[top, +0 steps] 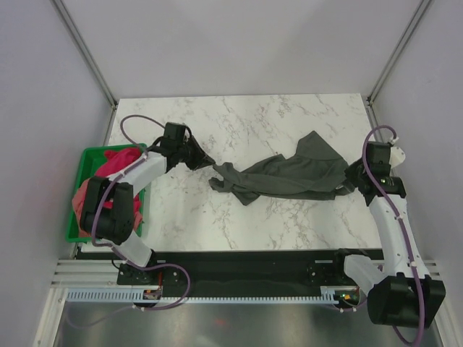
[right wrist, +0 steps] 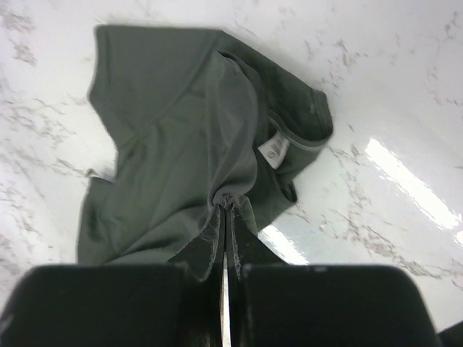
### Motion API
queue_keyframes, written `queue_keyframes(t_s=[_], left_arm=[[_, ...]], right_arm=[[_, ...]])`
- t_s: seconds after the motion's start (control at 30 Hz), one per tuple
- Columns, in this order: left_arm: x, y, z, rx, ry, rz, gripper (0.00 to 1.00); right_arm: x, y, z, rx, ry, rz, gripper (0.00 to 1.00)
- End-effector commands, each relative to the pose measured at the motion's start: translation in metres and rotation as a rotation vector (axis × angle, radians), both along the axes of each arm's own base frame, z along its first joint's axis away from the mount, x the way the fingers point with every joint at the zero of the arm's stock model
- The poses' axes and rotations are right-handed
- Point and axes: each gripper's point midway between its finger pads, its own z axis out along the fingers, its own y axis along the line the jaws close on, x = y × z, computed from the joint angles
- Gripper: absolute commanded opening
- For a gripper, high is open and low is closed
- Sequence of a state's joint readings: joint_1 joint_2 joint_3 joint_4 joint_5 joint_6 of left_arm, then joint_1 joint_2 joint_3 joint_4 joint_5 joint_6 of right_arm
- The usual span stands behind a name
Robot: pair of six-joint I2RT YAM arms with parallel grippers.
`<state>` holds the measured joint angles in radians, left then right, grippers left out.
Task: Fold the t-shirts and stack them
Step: Flatten the tshirt out
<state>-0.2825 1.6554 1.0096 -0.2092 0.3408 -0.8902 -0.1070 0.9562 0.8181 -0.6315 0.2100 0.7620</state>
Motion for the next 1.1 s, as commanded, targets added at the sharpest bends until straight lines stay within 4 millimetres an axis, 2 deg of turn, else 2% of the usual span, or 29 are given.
queue_keyframes(t_s=[0.0,0.07,0.1,0.13,0.17,0.2,0.27,0.3,0.37,0.4,0.43,0.47,0.5,0.53,0.57,0.6,0.63,0.67,0.7,0.73,0.8,0.87,0.97,1.0,1.03,1.07], left_arm=[[0.041,-0.004,0.123,-0.069,-0.302,0.024,0.02],[0.044,0.000,0.171,-0.069,-0.393,0.036,0.02],[0.041,0.004,0.183,-0.043,-0.399,0.037,0.02],[0.045,0.011,0.229,-0.033,-0.496,0.070,0.02],[0.043,0.016,0.249,-0.019,-0.535,0.085,0.02],[0.039,0.026,0.274,0.014,-0.579,0.118,0.02],[0.023,0.039,0.314,0.025,-0.658,0.158,0.02],[0.016,0.045,0.328,0.031,-0.689,0.173,0.02],[-0.003,0.054,0.355,0.024,-0.744,0.200,0.02],[-0.023,0.060,0.376,-0.003,-0.795,0.209,0.02],[-0.036,0.063,0.385,-0.016,-0.813,0.213,0.02],[-0.048,0.065,0.393,-0.030,-0.831,0.215,0.02],[-0.071,0.070,0.407,-0.062,-0.869,0.219,0.02],[-0.083,0.072,0.411,-0.078,-0.878,0.217,0.02],[-0.094,0.073,0.415,-0.095,-0.889,0.214,0.02],[-0.116,0.077,0.425,-0.127,-0.920,0.213,0.02],[-0.128,0.075,0.428,-0.152,-0.928,0.192,0.02],[-0.139,0.074,0.428,-0.168,-0.920,0.179,0.02],[-0.149,0.075,0.430,-0.180,-0.924,0.167,0.02],[-0.163,0.076,0.433,-0.192,-0.935,0.154,0.02],[-0.176,0.080,0.432,-0.181,-0.932,0.151,0.02],[-0.182,0.083,0.431,-0.160,-0.939,0.148,0.02],[-0.174,0.082,0.421,-0.118,-0.914,0.131,0.02],[-0.167,0.082,0.416,-0.101,-0.901,0.137,0.02],[-0.162,0.082,0.411,-0.085,-0.890,0.137,0.02],[-0.148,0.080,0.402,-0.052,-0.866,0.135,0.02]], right_arm=[[0.046,-0.003,0.089,-0.012,-0.233,0.007,0.00],[0.061,-0.002,0.118,-0.010,-0.283,0.015,0.00],[0.068,-0.002,0.156,-0.015,-0.364,0.020,0.00],[0.074,-0.002,0.170,-0.016,-0.388,0.021,0.00],[0.075,-0.003,0.186,-0.018,-0.422,0.019,0.00],[0.075,-0.003,0.220,-0.026,-0.496,0.018,0.00],[0.068,-0.002,0.253,-0.035,-0.573,0.022,0.00],[0.061,0.001,0.280,-0.042,-0.633,0.032,0.00],[0.040,0.005,0.311,-0.055,-0.715,0.053,0.00],[0.027,0.007,0.330,-0.064,-0.762,0.058,0.00],[0.006,0.010,0.347,-0.069,-0.813,0.060,0.00],[-0.008,0.010,0.351,-0.066,-0.816,0.052,0.00],[-0.025,0.012,0.367,-0.069,-0.856,0.049,0.00],[-0.050,0.014,0.379,-0.073,-0.900,0.047,0.00],[-0.064,0.015,0.378,-0.071,-0.892,0.040,0.00],[-0.083,0.017,0.391,-0.073,-0.932,0.038,0.00],[-0.107,0.019,0.399,-0.075,-0.974,0.036,0.00],[-0.120,0.021,0.397,-0.071,-0.969,0.035,0.00],[-0.140,0.023,0.410,-0.074,-1.016,0.035,0.00],[-0.155,0.025,0.414,-0.076,-1.039,0.038,0.00],[-0.174,0.029,0.419,-0.074,-1.060,0.046,0.00],[-0.176,0.030,0.417,-0.076,-1.049,0.050,0.00],[-0.158,0.029,0.408,-0.072,-1.005,0.058,0.00],[-0.147,0.028,0.400,-0.069,-0.976,0.062,0.00],[-0.133,0.030,0.401,-0.069,-0.976,0.084,0.00],[-0.114,0.030,0.389,-0.062,-0.940,0.094,0.00]])
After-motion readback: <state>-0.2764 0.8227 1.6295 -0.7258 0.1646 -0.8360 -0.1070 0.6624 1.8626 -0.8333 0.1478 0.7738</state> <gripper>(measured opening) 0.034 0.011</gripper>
